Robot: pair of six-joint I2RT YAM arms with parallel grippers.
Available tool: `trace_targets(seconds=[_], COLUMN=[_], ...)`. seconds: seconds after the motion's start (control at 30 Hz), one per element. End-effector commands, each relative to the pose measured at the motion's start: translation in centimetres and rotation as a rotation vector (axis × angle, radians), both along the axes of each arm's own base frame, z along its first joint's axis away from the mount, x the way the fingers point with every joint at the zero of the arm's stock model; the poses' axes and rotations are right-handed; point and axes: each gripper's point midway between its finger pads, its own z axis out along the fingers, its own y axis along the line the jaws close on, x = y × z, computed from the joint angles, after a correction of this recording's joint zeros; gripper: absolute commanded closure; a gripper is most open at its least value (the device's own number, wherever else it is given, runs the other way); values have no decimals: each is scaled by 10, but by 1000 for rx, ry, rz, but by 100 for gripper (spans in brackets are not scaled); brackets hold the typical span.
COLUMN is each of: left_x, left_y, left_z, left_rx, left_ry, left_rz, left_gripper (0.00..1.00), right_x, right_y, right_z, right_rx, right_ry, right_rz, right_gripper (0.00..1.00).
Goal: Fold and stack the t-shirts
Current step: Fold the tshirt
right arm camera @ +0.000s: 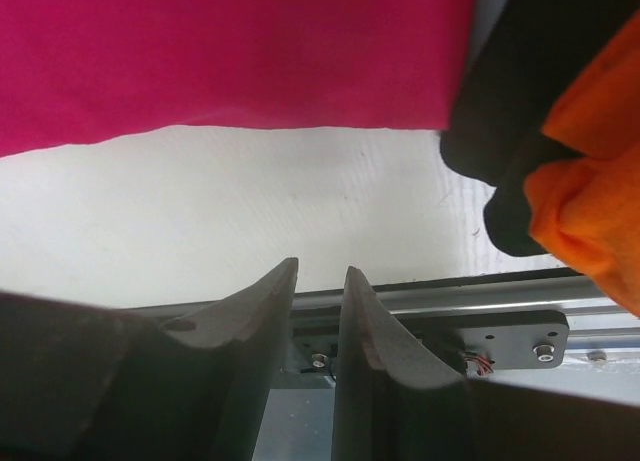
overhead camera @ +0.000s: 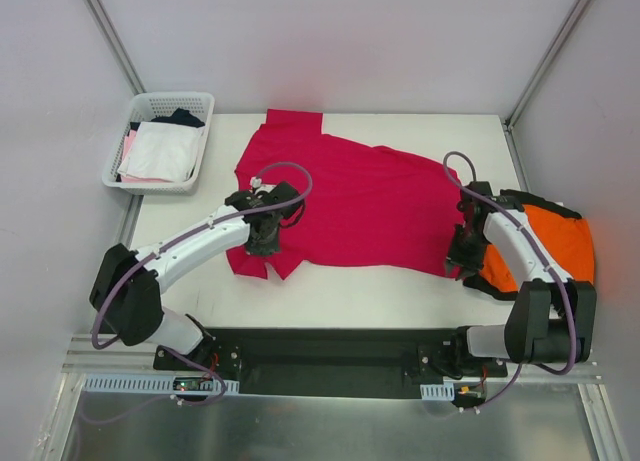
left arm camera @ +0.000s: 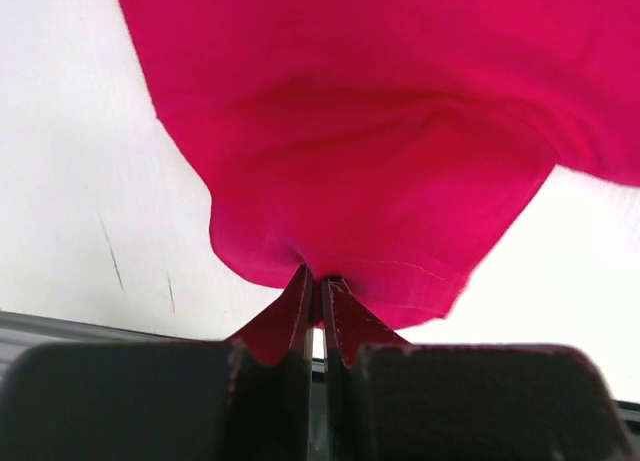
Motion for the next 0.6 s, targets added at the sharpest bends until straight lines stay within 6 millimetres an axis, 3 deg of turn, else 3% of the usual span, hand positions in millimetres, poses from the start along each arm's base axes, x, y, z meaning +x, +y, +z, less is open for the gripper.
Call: trace_targets(seconds=[0.0,0.23,0.57], left_x=[16,63,115], left_y=[6,8,-9], left_z=[25,46,21], left_rx=[-50,-55,-83], left_ry=[-40,-77,19], left_rz=[69,90,55], left_gripper=[100,98,96], right_x=[-2,-2,0], right_y=[-8,1,3], right_z=[1,-9,-10], right_rx=[-30,23,32], right_ry=[-27,2,3], right_rz=[-46,-55,-45], right_gripper=[70,71,71])
